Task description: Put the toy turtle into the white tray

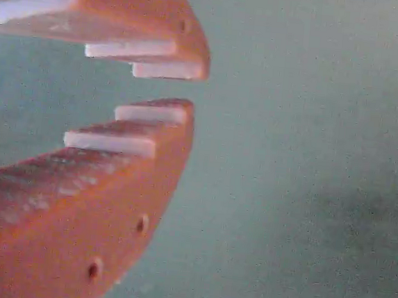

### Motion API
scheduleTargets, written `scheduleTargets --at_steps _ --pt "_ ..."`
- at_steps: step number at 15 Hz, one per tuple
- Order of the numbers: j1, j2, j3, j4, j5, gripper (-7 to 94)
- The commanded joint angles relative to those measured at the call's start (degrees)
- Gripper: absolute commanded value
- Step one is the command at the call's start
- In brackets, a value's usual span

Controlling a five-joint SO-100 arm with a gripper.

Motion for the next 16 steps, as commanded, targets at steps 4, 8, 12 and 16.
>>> scheduleTargets --at_steps 4,8,12,16 --pt "2.55 28.48 13.62 2.81 -1.76 -1" --pt "1.76 40.96 19.07 9.93 -2.81 -1" --pt "0.79 46.32 19.25 19.16 -2.72 0" --pt "1.23 47.46 19.16 20.39 -3.60 0"
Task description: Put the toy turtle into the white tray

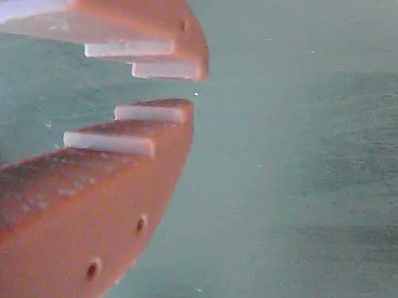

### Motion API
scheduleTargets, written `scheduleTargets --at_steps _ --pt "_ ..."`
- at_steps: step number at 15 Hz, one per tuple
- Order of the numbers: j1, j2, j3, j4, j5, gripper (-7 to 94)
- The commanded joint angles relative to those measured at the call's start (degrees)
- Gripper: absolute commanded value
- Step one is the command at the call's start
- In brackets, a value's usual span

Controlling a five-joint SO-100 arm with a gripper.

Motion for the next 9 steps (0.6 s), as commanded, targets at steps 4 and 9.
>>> scheduleTargets --at_steps 4,9 --pt "-3.43 0.44 -0.26 0.97 -2.55 0" --pt "-3.43 0.44 -0.26 0.97 -2.55 0"
